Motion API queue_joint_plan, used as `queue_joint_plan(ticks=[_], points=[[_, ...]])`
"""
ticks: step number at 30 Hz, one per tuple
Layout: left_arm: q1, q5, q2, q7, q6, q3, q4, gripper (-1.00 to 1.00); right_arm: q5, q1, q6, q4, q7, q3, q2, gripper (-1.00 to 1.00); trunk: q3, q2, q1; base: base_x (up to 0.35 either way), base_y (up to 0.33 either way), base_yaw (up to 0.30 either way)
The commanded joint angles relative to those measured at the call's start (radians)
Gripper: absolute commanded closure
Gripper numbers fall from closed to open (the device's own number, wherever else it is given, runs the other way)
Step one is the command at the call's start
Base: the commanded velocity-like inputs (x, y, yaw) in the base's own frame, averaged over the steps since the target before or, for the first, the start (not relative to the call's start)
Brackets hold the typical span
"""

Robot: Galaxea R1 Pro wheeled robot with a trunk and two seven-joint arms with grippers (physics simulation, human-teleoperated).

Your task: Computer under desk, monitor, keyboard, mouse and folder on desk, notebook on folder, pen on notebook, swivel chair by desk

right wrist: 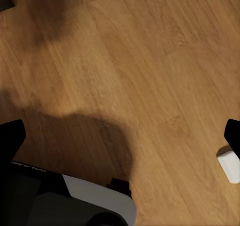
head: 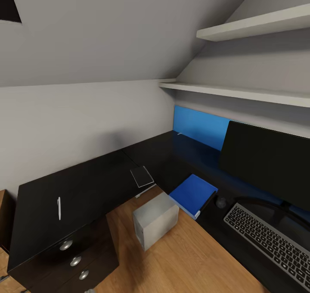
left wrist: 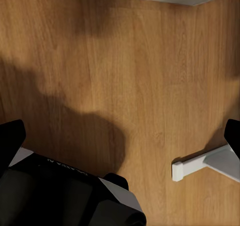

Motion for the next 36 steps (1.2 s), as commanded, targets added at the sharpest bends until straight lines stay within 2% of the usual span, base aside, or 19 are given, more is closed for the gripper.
queue_joint_plan(ticks=[1,4,5,11,12,15,22,23,26,32,36], points=[[0.000,0.010,0.001,0.008,0.000,-0.001,-0.002,-1.00,-0.008,0.000,0.001,-0.002,-0.007,0.003,-0.001,-1.00,-0.001,-0.001,0.000,0.000,0.000,0.006],[0.006,0.004,-0.001,0.008,-0.011,-0.001,-0.003,-1.00,-0.007,0.000,0.001,-0.002,-0.007,0.003,-0.001,-1.00,-0.001,-0.001,0.000,-0.008,0.000,0.006],[0.054,-0.009,0.001,0.005,-0.107,0.008,-0.011,-1.00,-0.001,-0.010,0.000,-0.016,-0.014,0.001,0.029,-1.00,-0.001,-0.001,0.000,-0.225,0.000,0.002],[0.082,-0.017,-0.001,0.005,-0.159,0.009,-0.016,-1.00,0.003,-0.016,0.001,-0.028,-0.023,-0.001,0.051,-1.00,-0.001,-0.001,0.000,-0.264,0.000,0.001],[0.104,-0.022,0.003,0.007,-0.174,0.005,-0.040,-1.00,0.006,-0.018,0.003,-0.035,-0.106,0.003,0.060,-1.00,-0.001,-0.001,0.000,-0.080,0.000,0.007],[0.122,-0.028,0.005,0.010,-0.177,0.005,-0.063,-1.00,0.006,-0.022,0.026,-0.039,-0.159,0.004,0.075,-1.00,-0.001,-0.001,0.000,-0.052,0.000,0.063],[0.141,-0.054,0.006,0.015,-0.179,0.009,-0.085,-1.00,0.003,-0.124,0.290,-0.060,-0.213,-0.003,0.173,-1.00,-0.001,-0.001,0.000,-0.015,0.000,0.198],[0.143,-0.058,0.006,0.020,-0.179,0.011,-0.086,-1.00,0.002,-0.156,0.337,-0.061,-0.218,-0.005,0.196,-1.00,-0.001,-0.001,0.000,-0.004,0.000,0.252],[0.145,-0.062,0.005,0.049,-0.180,0.012,-0.088,-1.00,-0.001,-0.208,0.380,-0.060,-0.223,-0.007,0.223,-1.00,-0.001,-0.001,0.000,-0.003,0.000,0.262],[0.146,-0.066,-0.004,0.146,-0.180,0.003,-0.090,-1.00,-0.004,-0.303,0.416,-0.057,-0.231,-0.010,0.256,-1.00,-0.001,-0.001,0.000,-0.001,0.000,0.273],[0.145,-0.086,-0.013,0.175,-0.180,0.001,-0.090,-1.00,-0.004,-0.366,0.433,-0.054,-0.244,-0.029,0.291,-1.00,-0.001,-0.001,0.000,0.000,0.000,0.279]])
